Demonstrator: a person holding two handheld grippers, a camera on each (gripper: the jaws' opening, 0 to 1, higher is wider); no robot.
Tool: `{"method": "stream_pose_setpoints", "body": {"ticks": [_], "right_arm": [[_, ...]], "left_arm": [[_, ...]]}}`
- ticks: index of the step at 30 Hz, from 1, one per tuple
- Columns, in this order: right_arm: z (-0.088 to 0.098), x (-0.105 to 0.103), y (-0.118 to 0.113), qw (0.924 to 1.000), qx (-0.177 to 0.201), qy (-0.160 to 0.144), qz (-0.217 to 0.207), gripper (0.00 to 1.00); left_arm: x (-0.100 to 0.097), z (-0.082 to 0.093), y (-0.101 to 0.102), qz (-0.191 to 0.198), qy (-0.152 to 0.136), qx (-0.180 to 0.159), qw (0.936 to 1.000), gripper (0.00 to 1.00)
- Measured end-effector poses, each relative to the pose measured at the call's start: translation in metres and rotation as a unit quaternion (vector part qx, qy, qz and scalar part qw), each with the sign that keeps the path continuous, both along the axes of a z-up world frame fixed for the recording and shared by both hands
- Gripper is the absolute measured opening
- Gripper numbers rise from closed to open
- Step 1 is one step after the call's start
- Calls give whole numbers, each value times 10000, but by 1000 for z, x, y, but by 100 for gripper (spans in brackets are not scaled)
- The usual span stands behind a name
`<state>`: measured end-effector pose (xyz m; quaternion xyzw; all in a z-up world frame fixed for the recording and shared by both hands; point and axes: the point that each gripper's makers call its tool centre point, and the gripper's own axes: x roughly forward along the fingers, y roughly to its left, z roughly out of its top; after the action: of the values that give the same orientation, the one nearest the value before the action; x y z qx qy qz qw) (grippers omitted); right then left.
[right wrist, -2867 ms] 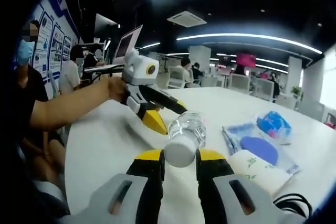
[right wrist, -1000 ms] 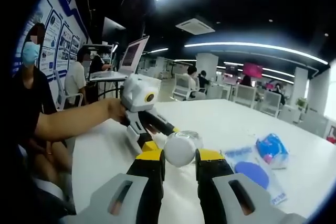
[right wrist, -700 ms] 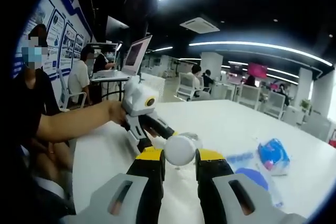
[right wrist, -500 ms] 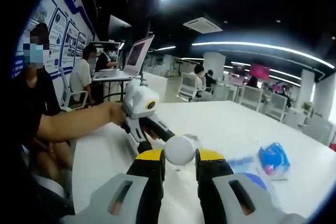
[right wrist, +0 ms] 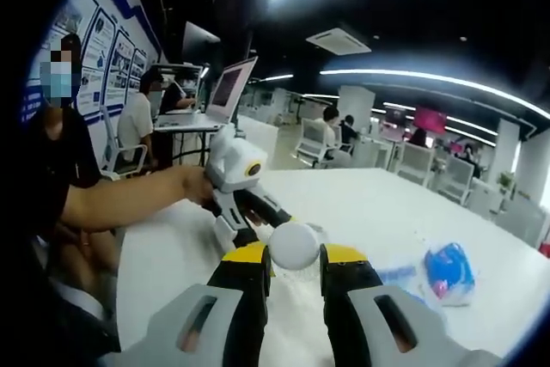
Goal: Arrange the tabletop items into an orderly group along one side of the table until the central work area is clear of visible clutter.
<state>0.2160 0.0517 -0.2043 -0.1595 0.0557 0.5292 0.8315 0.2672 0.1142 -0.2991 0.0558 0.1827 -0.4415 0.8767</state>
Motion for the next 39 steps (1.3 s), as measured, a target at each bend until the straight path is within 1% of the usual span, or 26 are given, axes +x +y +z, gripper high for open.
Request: {"method": "stream_pose_setpoints", "body": {"ticks": [6,11,12,16,21,26,28,30,31,33,39], "right_arm": [[2,1,4,10000,-42,-16,42,20],[3,1,7,9999,-82,-24,80,20],[4,1,8,9999,-82,-21,99,20],[6,3,12,9998,-102,-12,146,20],[8,4,16,9998,-96,19,193,20],[10,7,19,9997,-79,70,229,20],[10,7,20,9996,-78,100,267,20],[11,8,21,9995,-94,111,280,20],[11,8,21,9995,-96,110,283,20],[11,8,22,9994,-106,120,301,20],[13,10,25,9990,-126,184,376,20]], "left_arm": [[2,4,1,15,-180,95,9998,56],[3,6,0,27,-228,54,9997,56],[4,7,0,40,-279,60,9996,56],[4,7,-1,9,-274,58,9996,55],[3,3,-5,-70,-255,115,9996,51],[1,-1,-10,-69,-225,126,9996,51],[2,1,-12,-71,-253,126,9996,51],[3,6,-15,-69,-300,39,9995,51],[2,7,-16,-93,-313,62,9994,51],[2,6,-17,-102,-315,145,9993,51],[1,4,-17,-81,-311,150,9994,50]]}}
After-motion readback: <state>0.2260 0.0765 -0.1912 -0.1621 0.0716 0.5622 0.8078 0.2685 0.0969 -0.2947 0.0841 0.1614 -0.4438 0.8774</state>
